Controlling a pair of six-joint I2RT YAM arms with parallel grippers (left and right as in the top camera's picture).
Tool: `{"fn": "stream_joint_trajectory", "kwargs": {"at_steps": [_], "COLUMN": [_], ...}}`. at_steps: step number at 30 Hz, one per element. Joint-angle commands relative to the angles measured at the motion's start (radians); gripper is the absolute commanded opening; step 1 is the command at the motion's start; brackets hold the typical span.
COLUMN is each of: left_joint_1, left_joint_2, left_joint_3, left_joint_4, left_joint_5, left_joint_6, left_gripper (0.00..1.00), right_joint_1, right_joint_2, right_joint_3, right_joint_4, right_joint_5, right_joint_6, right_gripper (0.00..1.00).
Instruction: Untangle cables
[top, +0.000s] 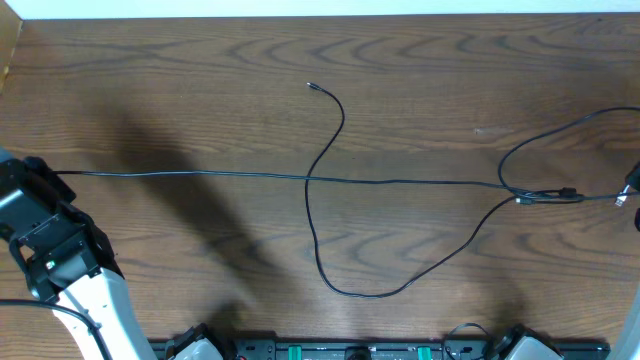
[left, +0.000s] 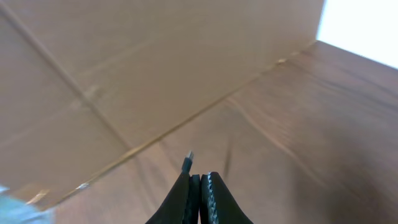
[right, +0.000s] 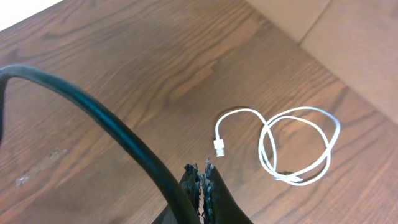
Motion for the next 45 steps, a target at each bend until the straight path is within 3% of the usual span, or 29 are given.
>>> {"fn": "stream_joint_trajectory", "kwargs": {"at_steps": [1,5,7,8,17,21,24,29,34,38,45], "left_joint_1": [0.008,-0.003,-0.013,-0.018,-0.032,-0.032,-0.032,-0.097,-0.278,-0.467,-0.712], "left_joint_2": [0.006,0.011,0.019,0.024,0.069,0.077,0.077,0.077,0.077,0.08,0.142], "left_joint_3": [0.021,0.021,0.021,0.021,0.021,0.021,0.021,0.022,0.022,0.021,0.021], "left_joint_4": [-0.008,-0.021,-0.031,-0.042,-0.256,-0.386,-0.425,-0.414,-0.414,-0.409,-0.357], "left_joint_5": [0.182,0.386,0.455,0.467,0.467,0.456,0.513,0.747,0.793,0.792,0.792], "left_joint_6": [-0.076,-0.079,-0.079,-0.079,-0.08,-0.139,-0.133,0.08,0.282,0.406,0.479], "left_gripper": [0.07,0.08,0.52,0.99,0.98,0.98,0.98,0.98,0.98,0.98,0.98], "right_joint_1": [-0.009,-0.009,-0.009,-0.009,-0.009,-0.009,-0.009,-0.009,-0.008,-0.001,0.037], "right_joint_2": [0.019,0.027,0.027,0.027,0.027,0.027,0.027,0.027,0.027,0.027,0.027], "right_joint_3": [0.009,0.009,0.009,0.009,0.009,0.009,0.009,0.009,0.009,0.009,0.009], "right_joint_4": [0.0,-0.002,0.004,0.007,0.002,0.003,0.003,0.003,0.009,0.031,0.065], "right_joint_5": [-0.061,-0.131,-0.161,-0.17,-0.178,-0.178,-0.179,-0.206,-0.299,-0.514,-0.942], "right_joint_6": [0.013,0.013,0.013,0.013,0.009,0.01,0.01,0.009,-0.03,-0.13,-0.268], "right_gripper": [0.01,0.01,0.01,0.01,0.01,0.01,0.01,0.01,0.01,0.01,0.01]}}
